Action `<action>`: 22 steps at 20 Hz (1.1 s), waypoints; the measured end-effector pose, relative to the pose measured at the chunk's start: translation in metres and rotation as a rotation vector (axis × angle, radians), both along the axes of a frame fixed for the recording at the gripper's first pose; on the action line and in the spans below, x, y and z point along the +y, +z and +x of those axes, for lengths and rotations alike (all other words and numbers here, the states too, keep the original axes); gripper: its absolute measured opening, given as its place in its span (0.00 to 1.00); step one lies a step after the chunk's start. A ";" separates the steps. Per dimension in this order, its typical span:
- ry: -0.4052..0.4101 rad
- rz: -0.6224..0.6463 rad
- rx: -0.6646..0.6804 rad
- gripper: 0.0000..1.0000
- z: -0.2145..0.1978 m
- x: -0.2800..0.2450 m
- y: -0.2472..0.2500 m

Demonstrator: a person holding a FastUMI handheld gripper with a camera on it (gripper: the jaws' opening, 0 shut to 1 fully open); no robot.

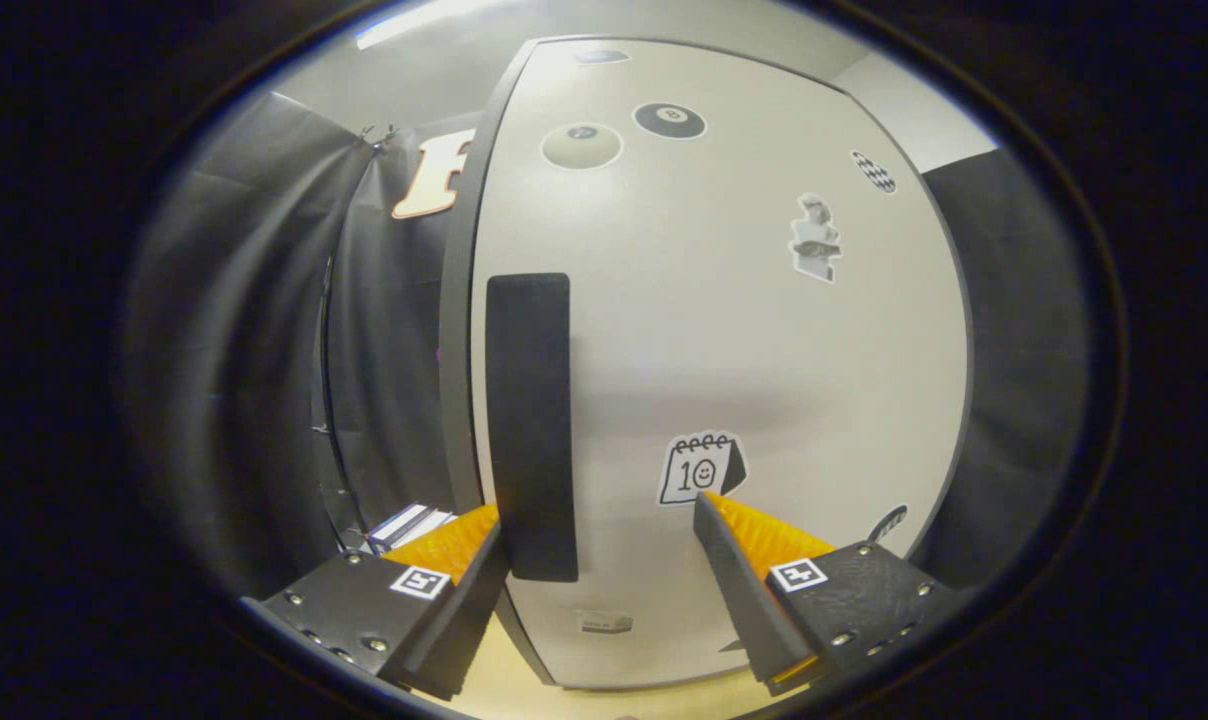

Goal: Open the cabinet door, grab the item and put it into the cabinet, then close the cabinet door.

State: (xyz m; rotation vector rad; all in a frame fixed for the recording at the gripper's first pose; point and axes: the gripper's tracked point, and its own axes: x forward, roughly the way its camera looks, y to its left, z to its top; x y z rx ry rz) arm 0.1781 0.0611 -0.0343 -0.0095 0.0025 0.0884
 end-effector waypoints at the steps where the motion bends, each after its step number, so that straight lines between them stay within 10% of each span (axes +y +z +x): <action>1: 0.002 0.001 -0.011 1.00 0.002 0.000 0.001; 22: -0.099 -0.008 -0.004 1.00 -0.120 -0.054 0.014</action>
